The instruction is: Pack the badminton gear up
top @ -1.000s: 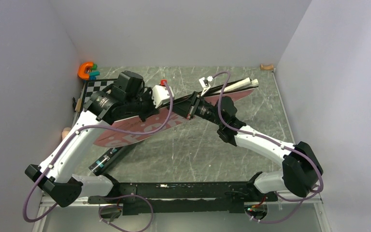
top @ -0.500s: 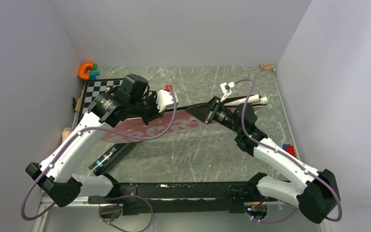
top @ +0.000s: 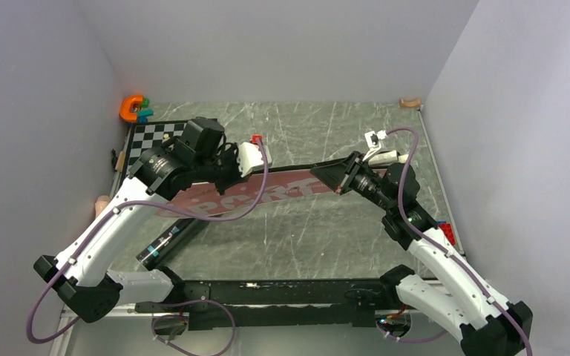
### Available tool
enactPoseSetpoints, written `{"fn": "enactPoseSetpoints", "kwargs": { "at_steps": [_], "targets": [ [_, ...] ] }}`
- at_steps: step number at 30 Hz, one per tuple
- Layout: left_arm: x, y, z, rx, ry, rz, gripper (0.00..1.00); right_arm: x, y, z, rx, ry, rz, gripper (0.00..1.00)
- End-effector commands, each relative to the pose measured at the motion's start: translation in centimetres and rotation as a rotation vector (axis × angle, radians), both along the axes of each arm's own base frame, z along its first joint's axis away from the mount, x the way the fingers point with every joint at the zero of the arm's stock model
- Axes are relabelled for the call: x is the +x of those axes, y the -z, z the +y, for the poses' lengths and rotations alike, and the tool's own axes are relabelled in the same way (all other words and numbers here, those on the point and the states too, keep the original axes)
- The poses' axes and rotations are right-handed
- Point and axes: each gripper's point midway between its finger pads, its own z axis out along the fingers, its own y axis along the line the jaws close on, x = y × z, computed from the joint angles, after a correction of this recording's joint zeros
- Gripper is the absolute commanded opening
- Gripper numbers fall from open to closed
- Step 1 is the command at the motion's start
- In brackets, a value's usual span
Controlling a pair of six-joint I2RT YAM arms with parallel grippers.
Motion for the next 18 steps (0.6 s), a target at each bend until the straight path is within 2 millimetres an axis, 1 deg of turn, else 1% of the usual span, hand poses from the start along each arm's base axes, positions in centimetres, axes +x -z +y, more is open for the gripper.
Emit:
{"fn": "enactPoseSetpoints", "kwargs": {
  "at_steps": [1, 4, 6, 9, 10, 11, 12, 13, 14, 16, 18],
  "targets": [
    [0.1, -3.0, 0.3, -0.058, -0.002, -0.106, 0.0, 0.2, 0.0, -1.8, -0.055, 0.066, -0.016, 0.0],
    [0.1, -3.1, 0.4, -0.058, -0.003, -0.113, 0.0, 0.2, 0.1, -2.3, -0.084, 0.081, -0.017, 0.0],
    [0.0, -3.2, 0.5, -0.056, -0.004, -0.117, 0.0, 0.2, 0.6, -2.8, -0.113, 0.094, 0.001, 0.0],
    [-0.1, -3.3, 0.6, -0.056, 0.001, -0.124, 0.0, 0.0, 0.8, -3.1, -0.146, 0.088, 0.006, 0.0],
    [-0.2, -3.3, 0.6, -0.058, 0.007, -0.122, 0.0, -0.3, 0.6, -2.9, -0.153, 0.065, -0.005, 0.0],
    [-0.4, -3.4, 0.5, -0.06, 0.013, -0.122, 0.0, -0.7, 0.2, -2.7, -0.164, 0.032, -0.019, 0.03],
    [-0.4, -3.4, 0.5, -0.061, 0.019, -0.123, 0.0, -1.1, -0.2, -2.3, -0.187, -0.009, -0.044, 0.11],
    [-0.4, -3.4, 0.5, -0.06, 0.023, -0.123, 0.0, -1.5, -0.6, -2.1, -0.213, -0.045, -0.062, 0.23],
    [-0.4, -3.4, 0.4, -0.059, 0.028, -0.123, 0.0, -1.8, -1.0, -2.0, -0.24, -0.075, -0.074, 0.32],
    [-0.5, -3.3, 0.4, -0.054, 0.039, -0.124, 0.0, -2.3, -1.9, -2.3, -0.299, -0.096, -0.103, 0.45],
    [-0.5, -3.1, 0.4, -0.049, 0.044, -0.123, 0.0, -2.7, -3.4, -2.6, -0.329, -0.099, -0.148, 0.55]
  ]
}}
